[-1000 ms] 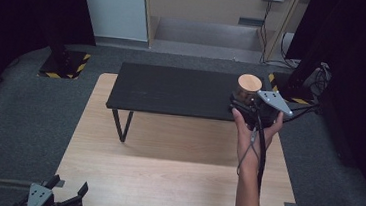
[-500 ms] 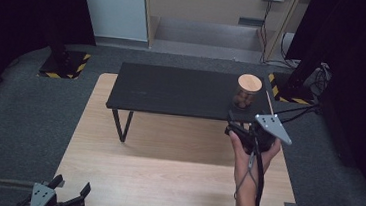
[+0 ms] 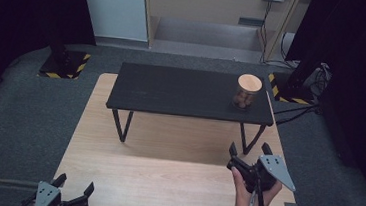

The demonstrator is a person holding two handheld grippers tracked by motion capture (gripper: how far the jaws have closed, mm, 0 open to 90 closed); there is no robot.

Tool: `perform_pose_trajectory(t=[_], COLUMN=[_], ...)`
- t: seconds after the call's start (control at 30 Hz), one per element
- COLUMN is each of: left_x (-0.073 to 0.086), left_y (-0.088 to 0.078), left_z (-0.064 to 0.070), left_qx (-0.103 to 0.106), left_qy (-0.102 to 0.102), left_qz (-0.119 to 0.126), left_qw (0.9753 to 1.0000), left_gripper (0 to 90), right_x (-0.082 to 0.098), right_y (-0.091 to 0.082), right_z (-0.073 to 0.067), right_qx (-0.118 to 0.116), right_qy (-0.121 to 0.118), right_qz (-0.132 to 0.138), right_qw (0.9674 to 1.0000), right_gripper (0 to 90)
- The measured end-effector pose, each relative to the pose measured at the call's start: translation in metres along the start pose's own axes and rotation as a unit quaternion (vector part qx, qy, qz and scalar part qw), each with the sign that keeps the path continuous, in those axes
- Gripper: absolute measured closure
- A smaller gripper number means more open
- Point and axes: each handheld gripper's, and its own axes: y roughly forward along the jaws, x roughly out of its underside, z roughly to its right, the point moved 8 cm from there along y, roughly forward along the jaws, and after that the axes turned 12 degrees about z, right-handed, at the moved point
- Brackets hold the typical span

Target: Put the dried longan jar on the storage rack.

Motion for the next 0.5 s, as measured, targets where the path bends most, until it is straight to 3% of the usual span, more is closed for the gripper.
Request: perform_pose_trajectory(t=[0.3,0.5], left_x=[-0.001,-0.002], left_y=[0.005,0.01], left_z=[0.004,0.007], left_qx=[0.004,0.007], left_qy=[0.008,0.015], left_qz=[0.001,0.004], left_qw=[1.0,0.9999], left_gripper=[3.0,2.9], right_x=[0.035,0.067], right_y=[-0.03,-0.053], right_z=[0.005,0.01], right_qx=[0.007,0.022], right_qy=[-0.011,-0.016], right_qz=[-0.023,-0.022], right_qw=[0.9997,0.9994], right_gripper=[2.6,3.5])
